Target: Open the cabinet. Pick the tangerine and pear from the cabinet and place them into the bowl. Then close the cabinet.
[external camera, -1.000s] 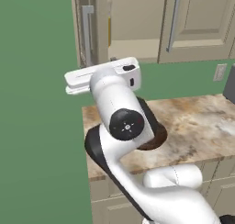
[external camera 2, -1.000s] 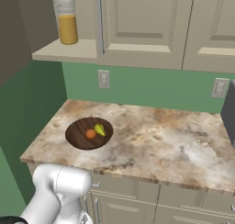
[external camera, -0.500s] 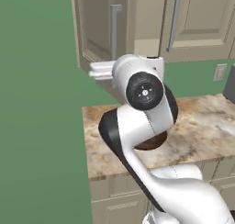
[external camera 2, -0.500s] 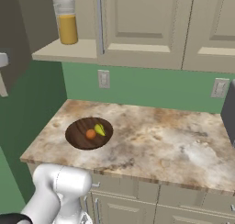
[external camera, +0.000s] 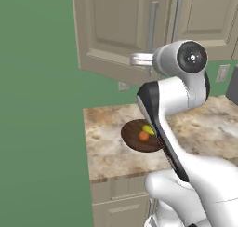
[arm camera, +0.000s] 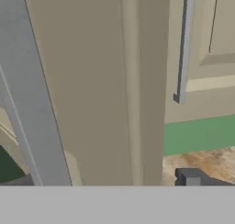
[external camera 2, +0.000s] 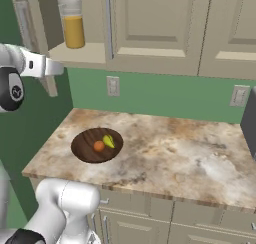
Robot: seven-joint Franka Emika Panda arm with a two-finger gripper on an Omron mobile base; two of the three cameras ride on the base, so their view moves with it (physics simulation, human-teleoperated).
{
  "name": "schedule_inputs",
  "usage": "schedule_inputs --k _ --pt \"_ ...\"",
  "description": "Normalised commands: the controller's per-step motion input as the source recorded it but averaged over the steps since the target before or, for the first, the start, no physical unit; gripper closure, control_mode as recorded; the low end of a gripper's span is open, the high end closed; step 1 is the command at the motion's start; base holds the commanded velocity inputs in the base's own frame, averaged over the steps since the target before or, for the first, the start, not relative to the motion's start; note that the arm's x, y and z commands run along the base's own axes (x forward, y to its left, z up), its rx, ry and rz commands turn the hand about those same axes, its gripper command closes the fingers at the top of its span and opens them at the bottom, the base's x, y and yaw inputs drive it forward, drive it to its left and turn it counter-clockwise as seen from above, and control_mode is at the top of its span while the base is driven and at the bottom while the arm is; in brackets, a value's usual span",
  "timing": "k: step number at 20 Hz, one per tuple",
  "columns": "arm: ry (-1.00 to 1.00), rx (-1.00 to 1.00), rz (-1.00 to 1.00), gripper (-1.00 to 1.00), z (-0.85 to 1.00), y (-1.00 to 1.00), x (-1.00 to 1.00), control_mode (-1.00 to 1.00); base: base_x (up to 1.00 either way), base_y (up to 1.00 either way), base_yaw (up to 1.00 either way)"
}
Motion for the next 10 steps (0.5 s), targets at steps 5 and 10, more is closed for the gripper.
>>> schedule_inputs --k 5,10 --pt "0.00 0.03 0.00 -1.00 -0.87 -0.93 1.00 -1.00 0.00 0.00 0.00" --pt "-0.06 0.03 -0.01 -1.00 -0.68 -0.84 1.00 -1.00 0.00 0.00 0.00"
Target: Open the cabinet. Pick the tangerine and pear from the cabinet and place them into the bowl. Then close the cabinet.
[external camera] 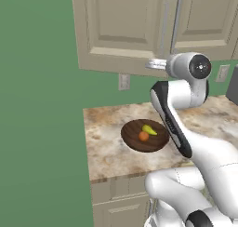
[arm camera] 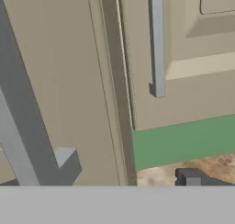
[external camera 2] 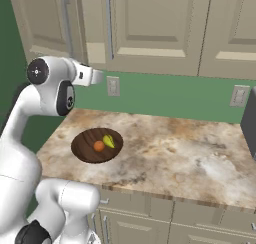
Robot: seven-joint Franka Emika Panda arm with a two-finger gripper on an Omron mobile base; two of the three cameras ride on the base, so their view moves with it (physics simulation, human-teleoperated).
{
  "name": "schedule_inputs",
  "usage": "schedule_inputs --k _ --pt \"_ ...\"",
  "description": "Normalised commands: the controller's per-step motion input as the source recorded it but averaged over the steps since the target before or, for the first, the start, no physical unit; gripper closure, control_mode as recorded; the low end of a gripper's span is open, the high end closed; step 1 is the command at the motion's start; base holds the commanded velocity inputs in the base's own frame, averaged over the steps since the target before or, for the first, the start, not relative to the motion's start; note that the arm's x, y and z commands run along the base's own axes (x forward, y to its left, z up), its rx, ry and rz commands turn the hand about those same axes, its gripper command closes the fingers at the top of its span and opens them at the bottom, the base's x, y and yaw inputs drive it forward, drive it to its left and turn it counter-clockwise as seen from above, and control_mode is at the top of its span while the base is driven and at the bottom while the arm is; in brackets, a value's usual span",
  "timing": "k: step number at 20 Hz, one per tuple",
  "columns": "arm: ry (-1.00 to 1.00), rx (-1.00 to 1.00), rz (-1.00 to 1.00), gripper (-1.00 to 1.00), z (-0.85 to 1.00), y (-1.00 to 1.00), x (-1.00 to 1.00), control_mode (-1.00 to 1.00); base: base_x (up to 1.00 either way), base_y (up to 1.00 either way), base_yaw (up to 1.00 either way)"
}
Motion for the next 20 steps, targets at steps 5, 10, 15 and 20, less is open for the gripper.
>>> schedule_inputs --k 5,10,15,20 --pt "-0.30 0.07 -0.32 -1.00 -0.14 -0.20 1.00 -1.00 0.00 0.00 0.00" --pt "-0.42 0.04 -0.60 -1.00 -0.01 0.00 0.94 -1.00 0.00 0.00 0.00" --pt "-0.27 0.16 -0.54 -1.00 0.12 -0.03 1.00 -1.00 0.00 0.00 0.00" --pt "0.01 0.29 -0.10 -1.00 0.00 -0.69 1.00 -1.00 0.00 0.00 0.00"
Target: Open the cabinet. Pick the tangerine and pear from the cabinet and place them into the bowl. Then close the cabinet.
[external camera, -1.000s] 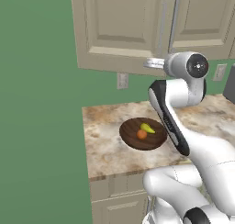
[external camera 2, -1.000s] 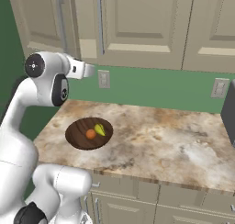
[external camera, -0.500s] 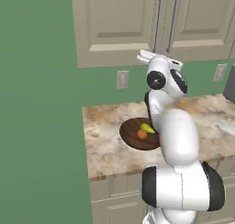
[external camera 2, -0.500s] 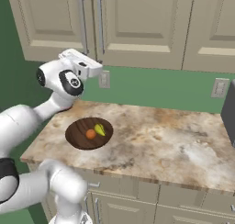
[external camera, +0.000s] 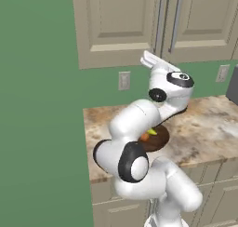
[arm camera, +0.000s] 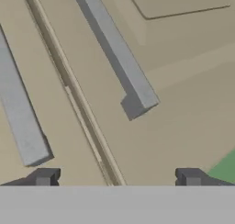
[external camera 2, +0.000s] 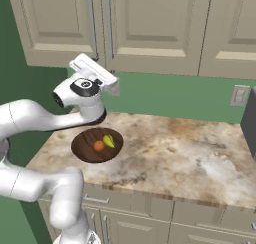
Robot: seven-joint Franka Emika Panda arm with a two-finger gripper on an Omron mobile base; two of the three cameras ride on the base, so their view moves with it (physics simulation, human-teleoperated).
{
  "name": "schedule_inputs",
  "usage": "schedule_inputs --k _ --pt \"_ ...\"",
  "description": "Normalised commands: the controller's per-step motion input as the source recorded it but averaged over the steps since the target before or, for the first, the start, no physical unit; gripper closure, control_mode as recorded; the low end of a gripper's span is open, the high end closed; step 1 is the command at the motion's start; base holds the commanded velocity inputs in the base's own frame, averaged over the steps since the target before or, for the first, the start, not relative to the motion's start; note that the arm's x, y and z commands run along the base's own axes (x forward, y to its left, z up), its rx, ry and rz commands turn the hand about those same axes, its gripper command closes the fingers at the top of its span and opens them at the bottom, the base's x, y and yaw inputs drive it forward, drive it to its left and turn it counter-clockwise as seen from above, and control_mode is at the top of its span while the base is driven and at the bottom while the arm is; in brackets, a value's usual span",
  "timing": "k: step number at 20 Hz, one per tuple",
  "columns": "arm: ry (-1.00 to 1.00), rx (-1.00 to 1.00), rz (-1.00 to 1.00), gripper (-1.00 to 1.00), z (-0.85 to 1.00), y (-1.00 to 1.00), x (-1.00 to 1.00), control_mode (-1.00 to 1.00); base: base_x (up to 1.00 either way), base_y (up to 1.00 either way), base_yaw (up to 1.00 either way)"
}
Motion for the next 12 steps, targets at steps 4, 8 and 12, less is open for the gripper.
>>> schedule_inputs --k 4,8,12 --pt "0.13 0.28 0.06 -1.00 -0.02 -0.69 1.00 -1.00 0.00 0.00 0.00" --pt "0.21 0.28 0.02 -1.00 0.00 -0.57 1.00 -1.00 0.00 0.00 0.00" --pt "0.33 0.23 0.01 -1.00 0.00 -0.35 1.00 -1.00 0.00 0.00 0.00"
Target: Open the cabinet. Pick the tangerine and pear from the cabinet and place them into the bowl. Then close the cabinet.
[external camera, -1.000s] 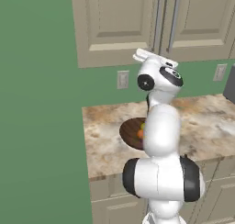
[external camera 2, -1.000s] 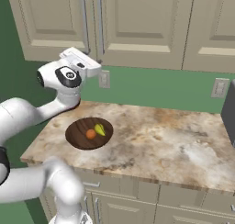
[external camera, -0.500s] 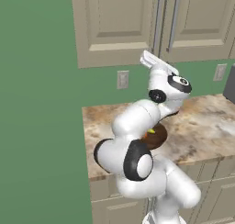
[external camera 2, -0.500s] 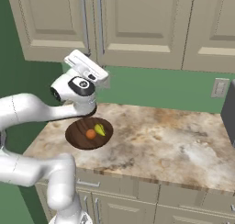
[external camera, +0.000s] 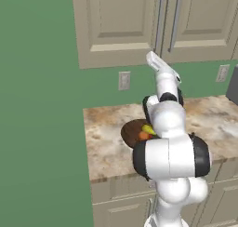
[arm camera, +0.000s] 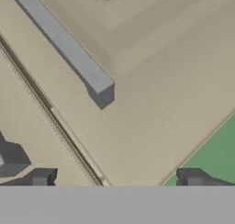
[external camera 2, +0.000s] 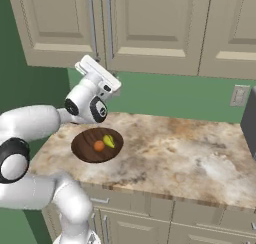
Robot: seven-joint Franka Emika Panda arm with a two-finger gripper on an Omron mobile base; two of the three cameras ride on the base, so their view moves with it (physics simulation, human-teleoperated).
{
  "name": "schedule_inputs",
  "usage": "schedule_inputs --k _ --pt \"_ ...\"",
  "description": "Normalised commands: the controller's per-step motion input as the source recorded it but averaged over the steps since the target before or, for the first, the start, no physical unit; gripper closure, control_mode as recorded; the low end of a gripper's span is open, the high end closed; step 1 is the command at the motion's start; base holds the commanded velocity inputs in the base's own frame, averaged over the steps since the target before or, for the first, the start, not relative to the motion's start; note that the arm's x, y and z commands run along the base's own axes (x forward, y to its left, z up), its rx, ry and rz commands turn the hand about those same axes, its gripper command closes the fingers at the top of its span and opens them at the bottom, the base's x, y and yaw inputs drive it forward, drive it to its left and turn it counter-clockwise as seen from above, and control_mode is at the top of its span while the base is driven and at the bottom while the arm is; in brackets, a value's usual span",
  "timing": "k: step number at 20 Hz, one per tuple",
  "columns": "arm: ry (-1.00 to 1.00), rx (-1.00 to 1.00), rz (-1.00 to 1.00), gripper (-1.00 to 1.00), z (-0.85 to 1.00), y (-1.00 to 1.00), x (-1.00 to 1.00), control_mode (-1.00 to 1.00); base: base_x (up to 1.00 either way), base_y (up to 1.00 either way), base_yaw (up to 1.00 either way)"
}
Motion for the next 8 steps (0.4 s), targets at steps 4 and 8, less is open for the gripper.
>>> schedule_inputs --k 4,8 --pt "0.26 0.14 0.04 -1.00 -0.08 -0.35 1.00 -1.00 0.00 0.00 0.00" --pt "0.24 0.19 0.14 -1.00 -0.02 -0.48 1.00 -1.00 0.00 0.00 0.00"
